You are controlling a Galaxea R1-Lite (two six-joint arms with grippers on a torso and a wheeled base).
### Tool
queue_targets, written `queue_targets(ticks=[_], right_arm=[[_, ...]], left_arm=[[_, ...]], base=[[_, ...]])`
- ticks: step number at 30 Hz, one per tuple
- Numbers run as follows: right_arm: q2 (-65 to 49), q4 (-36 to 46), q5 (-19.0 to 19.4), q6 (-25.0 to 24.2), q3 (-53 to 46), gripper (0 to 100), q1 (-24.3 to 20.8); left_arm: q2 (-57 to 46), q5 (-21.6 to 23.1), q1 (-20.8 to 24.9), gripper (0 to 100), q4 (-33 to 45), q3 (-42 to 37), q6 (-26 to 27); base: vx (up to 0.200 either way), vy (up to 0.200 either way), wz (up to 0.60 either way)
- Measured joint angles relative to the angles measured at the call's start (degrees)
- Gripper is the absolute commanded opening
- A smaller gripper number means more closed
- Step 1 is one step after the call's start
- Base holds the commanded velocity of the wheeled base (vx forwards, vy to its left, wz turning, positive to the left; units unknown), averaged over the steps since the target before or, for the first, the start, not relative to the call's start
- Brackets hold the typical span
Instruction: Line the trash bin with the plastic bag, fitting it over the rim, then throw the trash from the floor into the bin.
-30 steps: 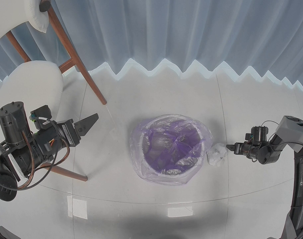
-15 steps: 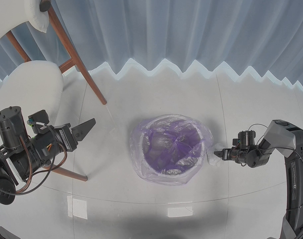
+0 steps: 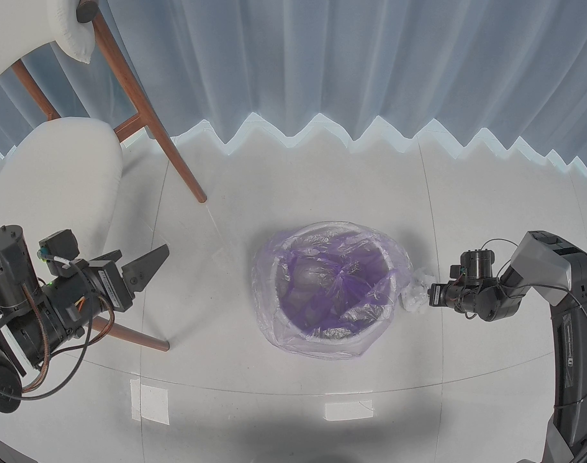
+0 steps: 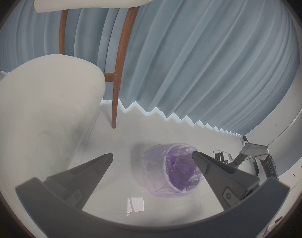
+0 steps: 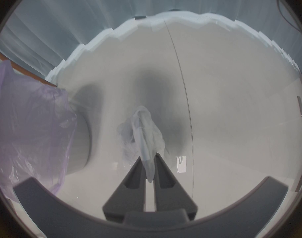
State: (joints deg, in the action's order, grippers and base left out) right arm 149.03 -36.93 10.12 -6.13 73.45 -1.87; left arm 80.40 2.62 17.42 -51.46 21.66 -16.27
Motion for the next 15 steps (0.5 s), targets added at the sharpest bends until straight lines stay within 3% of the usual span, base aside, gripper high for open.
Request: queue_targets(ticks=[6, 15], right_arm=[[-0.27, -14.47, -0.05, -0.27, -6.50, 0, 0.00], [-6.42, -34.78, -0.09, -0.62, -29.62, 0, 0.16]], left_arm=[[-2.54, 0.46, -2.82, 100, -2.07, -3.95, 1.45], [-6.89, 0.30, -6.31, 100, -3.63, -6.95, 2.10]], base=[[0.000, 0.000, 0.00], [0.000, 0.000, 0.00]])
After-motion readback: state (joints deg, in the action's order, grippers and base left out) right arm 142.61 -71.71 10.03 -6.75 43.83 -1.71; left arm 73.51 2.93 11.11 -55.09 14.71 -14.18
